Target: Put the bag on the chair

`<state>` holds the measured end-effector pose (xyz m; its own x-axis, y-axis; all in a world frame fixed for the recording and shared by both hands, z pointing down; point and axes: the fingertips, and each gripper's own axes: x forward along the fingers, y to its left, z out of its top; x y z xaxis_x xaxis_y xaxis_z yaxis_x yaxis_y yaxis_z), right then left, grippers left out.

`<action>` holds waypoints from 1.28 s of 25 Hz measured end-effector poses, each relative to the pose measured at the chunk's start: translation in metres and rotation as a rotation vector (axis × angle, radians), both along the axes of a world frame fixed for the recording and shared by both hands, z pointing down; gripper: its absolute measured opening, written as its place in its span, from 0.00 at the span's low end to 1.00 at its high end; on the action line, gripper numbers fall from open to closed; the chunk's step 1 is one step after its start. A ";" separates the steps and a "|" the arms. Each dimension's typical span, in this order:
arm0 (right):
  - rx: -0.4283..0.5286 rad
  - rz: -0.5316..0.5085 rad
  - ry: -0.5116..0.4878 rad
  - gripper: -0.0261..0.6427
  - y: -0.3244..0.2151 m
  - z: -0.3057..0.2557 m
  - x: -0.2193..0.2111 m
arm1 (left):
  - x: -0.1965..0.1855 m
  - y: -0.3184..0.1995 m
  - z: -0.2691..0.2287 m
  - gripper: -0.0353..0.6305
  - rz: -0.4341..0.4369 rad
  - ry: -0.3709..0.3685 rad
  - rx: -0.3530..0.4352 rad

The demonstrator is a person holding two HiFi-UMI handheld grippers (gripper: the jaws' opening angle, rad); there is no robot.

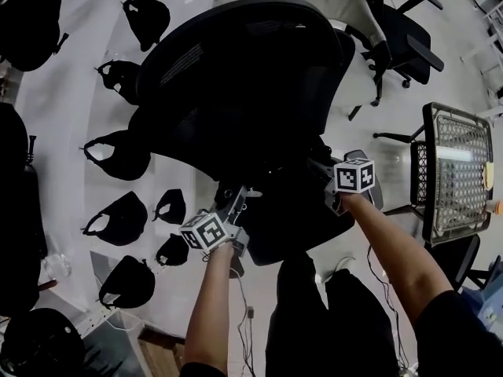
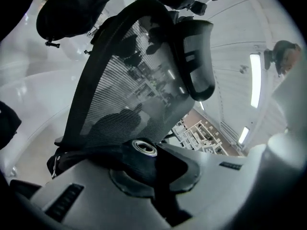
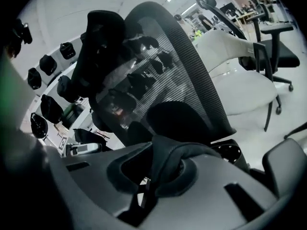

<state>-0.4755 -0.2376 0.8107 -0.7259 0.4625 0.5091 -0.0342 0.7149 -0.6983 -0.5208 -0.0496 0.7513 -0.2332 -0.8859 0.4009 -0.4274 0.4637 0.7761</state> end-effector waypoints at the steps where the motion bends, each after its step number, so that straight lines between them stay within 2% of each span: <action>1: 0.012 -0.006 0.003 0.08 0.000 0.004 -0.002 | -0.003 0.001 0.005 0.09 -0.014 -0.001 -0.004; 5: 0.061 -0.020 -0.018 0.08 -0.004 0.011 -0.014 | -0.014 0.001 0.015 0.09 -0.004 -0.069 -0.029; 8: 0.117 -0.068 -0.016 0.08 -0.005 0.019 -0.023 | -0.025 0.001 0.026 0.09 0.020 -0.094 -0.042; 13: 0.136 -0.097 -0.019 0.08 -0.001 0.021 -0.039 | -0.048 0.008 0.048 0.09 0.022 -0.068 -0.039; 15: 0.149 -0.106 -0.023 0.08 0.003 0.025 -0.044 | -0.050 0.015 0.060 0.09 0.074 -0.119 -0.109; 17: 0.141 -0.094 -0.023 0.09 0.003 0.028 -0.047 | -0.045 0.019 0.072 0.09 0.179 -0.233 -0.223; 19: 0.137 -0.078 -0.013 0.11 0.003 0.032 -0.046 | -0.037 0.020 0.079 0.09 0.262 -0.306 -0.285; 21: 0.148 -0.085 0.008 0.13 0.005 0.037 -0.044 | -0.034 0.023 0.084 0.10 0.274 -0.295 -0.289; 24: 0.159 -0.112 0.061 0.22 0.011 0.044 -0.040 | -0.036 0.029 0.095 0.21 0.234 -0.222 -0.292; 26: 0.140 -0.110 0.107 0.34 0.017 0.045 -0.035 | -0.035 0.033 0.100 0.26 0.205 -0.166 -0.286; 28: 0.151 -0.097 0.135 0.40 0.020 0.042 -0.031 | -0.031 0.035 0.103 0.30 0.189 -0.114 -0.276; 32: 0.191 -0.111 0.195 0.59 0.022 0.038 -0.014 | -0.022 0.040 0.103 0.39 0.203 -0.091 -0.312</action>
<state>-0.4899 -0.2161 0.8485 -0.5562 0.4161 0.7194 -0.0684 0.8398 -0.5385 -0.5425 -0.0094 0.8544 -0.1129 -0.7564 0.6443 -0.5957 0.5705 0.5654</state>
